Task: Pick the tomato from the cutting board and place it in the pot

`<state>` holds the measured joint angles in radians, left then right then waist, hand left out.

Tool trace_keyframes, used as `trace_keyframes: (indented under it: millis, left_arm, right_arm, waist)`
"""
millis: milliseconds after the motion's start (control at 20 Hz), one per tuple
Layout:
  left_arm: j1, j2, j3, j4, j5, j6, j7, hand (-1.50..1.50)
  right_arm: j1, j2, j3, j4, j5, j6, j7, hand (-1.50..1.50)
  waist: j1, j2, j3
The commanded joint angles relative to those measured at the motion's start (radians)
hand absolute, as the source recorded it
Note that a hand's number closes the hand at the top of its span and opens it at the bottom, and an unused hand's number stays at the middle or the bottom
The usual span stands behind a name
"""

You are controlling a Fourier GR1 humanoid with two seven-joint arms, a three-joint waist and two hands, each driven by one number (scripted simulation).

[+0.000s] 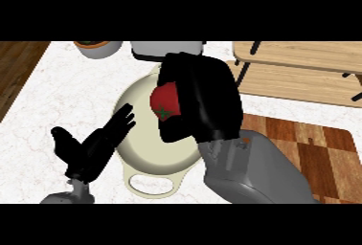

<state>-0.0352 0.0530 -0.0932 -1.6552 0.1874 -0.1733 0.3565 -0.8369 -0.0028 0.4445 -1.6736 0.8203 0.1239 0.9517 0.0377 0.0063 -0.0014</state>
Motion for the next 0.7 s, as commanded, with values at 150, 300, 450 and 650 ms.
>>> trace_keyframes:
  millis: [150, 300, 450, 650]
  left_arm:
    - [-0.032, -0.022, -0.007, 0.029, -0.006, 0.007, -0.005, 0.0]
    - [-0.031, -0.019, 0.003, 0.017, -0.013, 0.017, -0.01, 0.0]
    - [-0.032, -0.018, -0.005, 0.002, -0.007, 0.01, 0.004, 0.0]
    - [-0.035, -0.01, -0.022, 0.072, -0.024, -0.027, -0.037, 0.0]
  right_arm:
    - [-0.201, 0.003, 0.021, 0.435, -0.124, -0.269, -0.115, 1.5]
    - [-0.244, 0.003, 0.084, 0.551, -0.194, -0.392, -0.147, 1.5]
    - [-0.234, 0.003, 0.168, 0.629, -0.289, -0.533, -0.191, 1.5]
    - [-0.353, 0.003, 0.173, 0.836, -0.403, -0.55, -0.261, 1.5]
  waist:
    - [-0.001, 0.002, 0.0]
    - [0.003, 0.001, 0.0]
    - [0.017, 0.003, 0.0]
    - [0.044, 0.014, -0.001]
